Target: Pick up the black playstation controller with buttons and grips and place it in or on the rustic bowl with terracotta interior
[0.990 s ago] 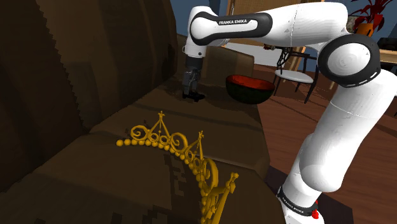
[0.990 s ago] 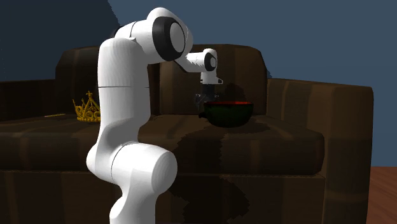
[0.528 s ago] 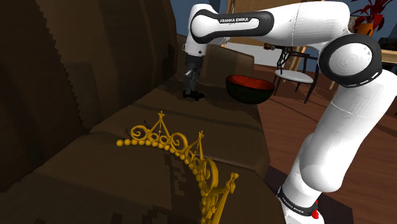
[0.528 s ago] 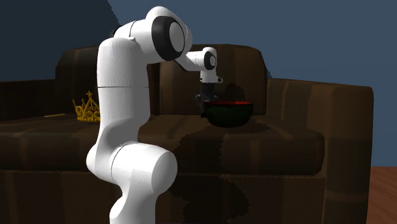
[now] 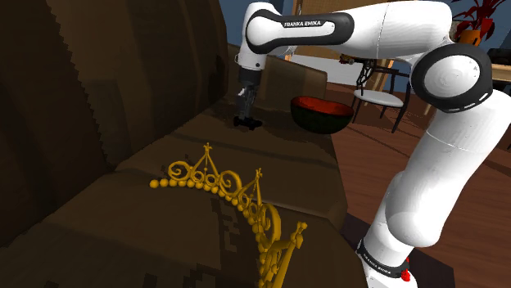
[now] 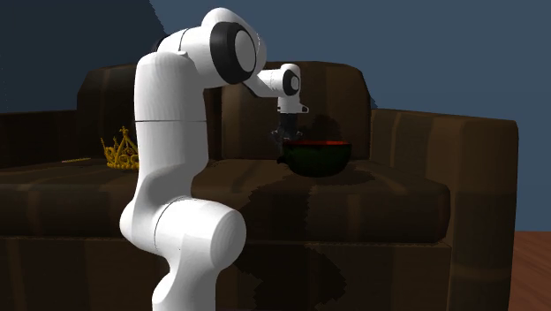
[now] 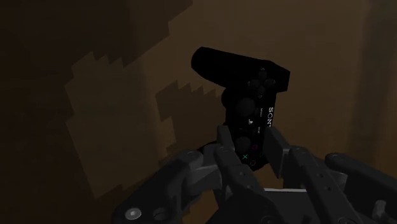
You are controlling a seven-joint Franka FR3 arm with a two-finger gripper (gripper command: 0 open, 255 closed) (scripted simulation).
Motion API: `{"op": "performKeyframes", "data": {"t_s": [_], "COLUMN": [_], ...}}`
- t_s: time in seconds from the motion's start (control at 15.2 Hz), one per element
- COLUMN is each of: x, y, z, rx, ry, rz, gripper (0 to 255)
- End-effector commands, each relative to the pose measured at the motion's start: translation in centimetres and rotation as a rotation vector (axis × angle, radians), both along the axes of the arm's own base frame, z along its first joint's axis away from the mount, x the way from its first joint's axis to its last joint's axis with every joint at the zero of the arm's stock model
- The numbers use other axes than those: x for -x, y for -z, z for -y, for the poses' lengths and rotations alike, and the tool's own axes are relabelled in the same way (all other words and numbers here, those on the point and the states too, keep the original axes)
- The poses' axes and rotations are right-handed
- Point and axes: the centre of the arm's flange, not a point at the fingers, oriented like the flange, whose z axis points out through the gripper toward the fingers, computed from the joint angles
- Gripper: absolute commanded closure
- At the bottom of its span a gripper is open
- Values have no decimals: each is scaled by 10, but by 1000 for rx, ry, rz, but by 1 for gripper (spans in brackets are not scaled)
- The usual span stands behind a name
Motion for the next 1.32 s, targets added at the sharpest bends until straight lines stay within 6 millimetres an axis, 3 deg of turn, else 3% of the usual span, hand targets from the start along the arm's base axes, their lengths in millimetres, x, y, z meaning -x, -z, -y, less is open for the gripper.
{"op": "performKeyframes", "data": {"t_s": [0.0, 0.4, 0.46, 0.53, 0.79, 0.86, 1.25], "x": [-1, -1, -1, -1, 77, 84, 77], "y": [4, -28, -24, -24, -11, -9, 22], "z": [3, 3, 4, 4, -24, -25, -21], "rx": [6, 6, 8, 8, 249, 271, 271], "ry": [4, 4, 6, 6, -360, -394, -394], "rz": [-27, -27, -22, -22, 130, 144, 144], "gripper": [255, 255, 255, 0, 0, 0, 0]}}
